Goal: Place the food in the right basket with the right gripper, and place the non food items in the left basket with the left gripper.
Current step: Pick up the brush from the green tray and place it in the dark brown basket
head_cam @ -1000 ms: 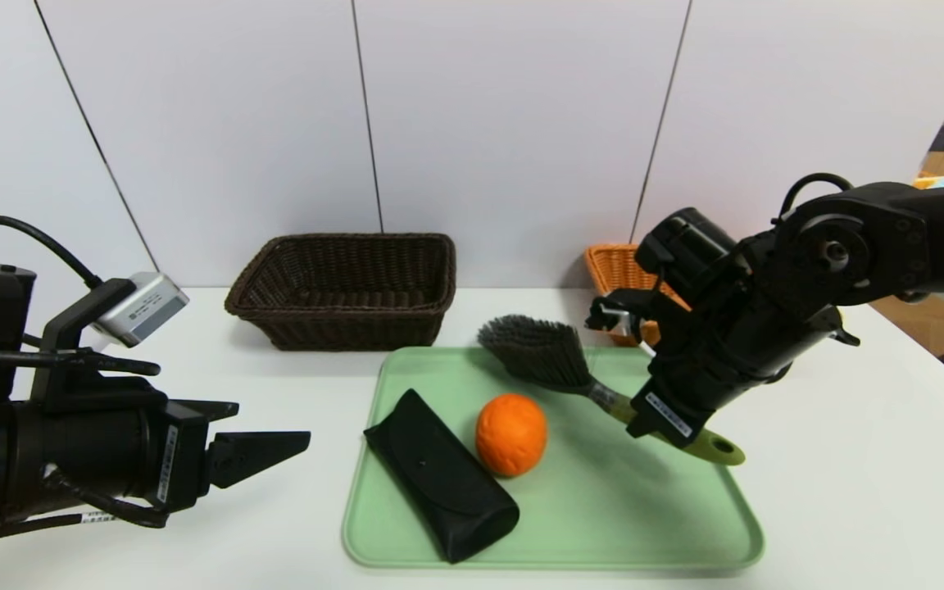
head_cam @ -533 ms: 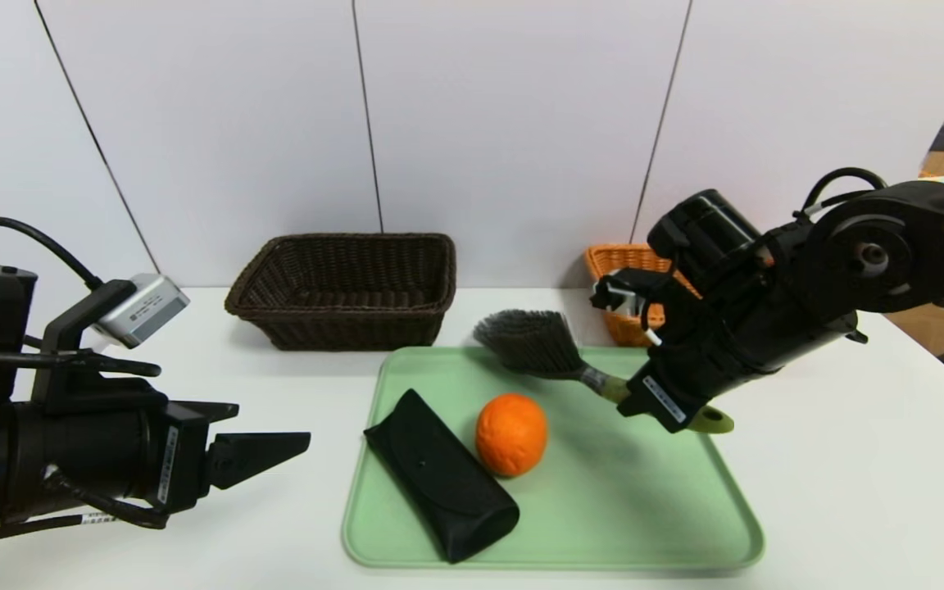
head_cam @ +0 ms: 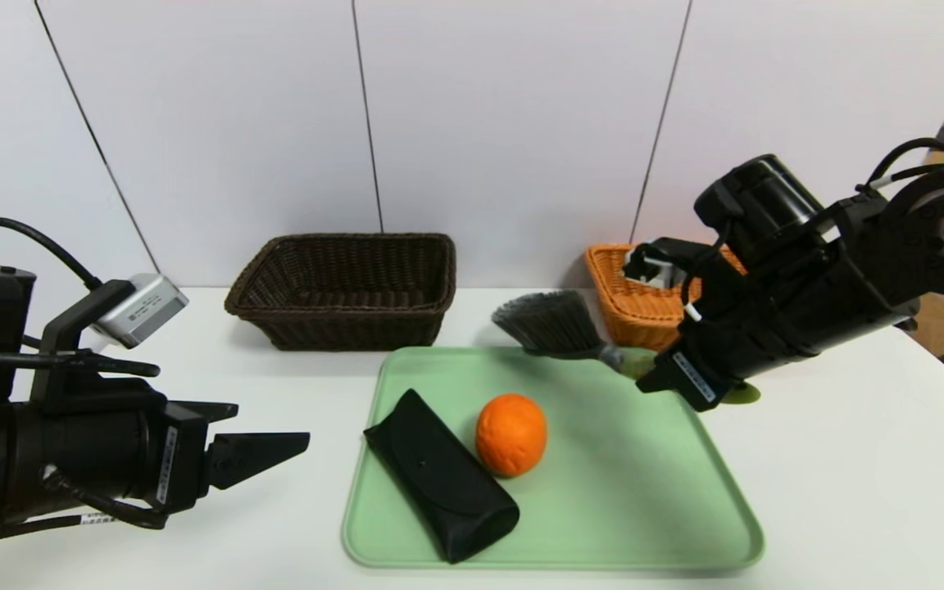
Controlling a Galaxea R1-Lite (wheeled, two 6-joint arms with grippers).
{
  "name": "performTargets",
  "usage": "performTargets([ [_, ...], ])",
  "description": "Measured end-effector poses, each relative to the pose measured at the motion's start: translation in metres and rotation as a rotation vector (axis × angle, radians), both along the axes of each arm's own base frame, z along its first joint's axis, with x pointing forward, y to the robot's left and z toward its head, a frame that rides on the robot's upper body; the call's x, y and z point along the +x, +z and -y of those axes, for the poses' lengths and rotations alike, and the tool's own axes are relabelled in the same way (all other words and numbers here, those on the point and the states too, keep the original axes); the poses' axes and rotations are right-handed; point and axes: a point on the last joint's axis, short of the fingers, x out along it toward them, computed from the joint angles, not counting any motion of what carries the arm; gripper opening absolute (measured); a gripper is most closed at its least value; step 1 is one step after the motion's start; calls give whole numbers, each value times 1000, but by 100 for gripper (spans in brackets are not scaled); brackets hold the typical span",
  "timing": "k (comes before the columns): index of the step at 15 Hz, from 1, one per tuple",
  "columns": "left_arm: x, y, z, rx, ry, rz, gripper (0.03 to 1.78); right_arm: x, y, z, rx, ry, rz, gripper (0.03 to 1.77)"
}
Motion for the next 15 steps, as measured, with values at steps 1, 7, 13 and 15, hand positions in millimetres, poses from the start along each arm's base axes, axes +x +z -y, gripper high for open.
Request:
performTargets([
  [1, 0, 0, 0, -1, 0, 2, 169, -1, 3, 3, 15, 0, 5, 40],
  [7, -2, 1, -1, -3, 0, 8, 169, -6, 26, 12, 154, -17, 150, 40],
  [13, -3, 0, -1, -14, 9, -6, 169, 4, 26, -5, 339, 32, 303, 40],
  [15, -3, -1, -1, -14, 9, -9, 169, 8, 23, -16, 360, 62, 330, 40],
])
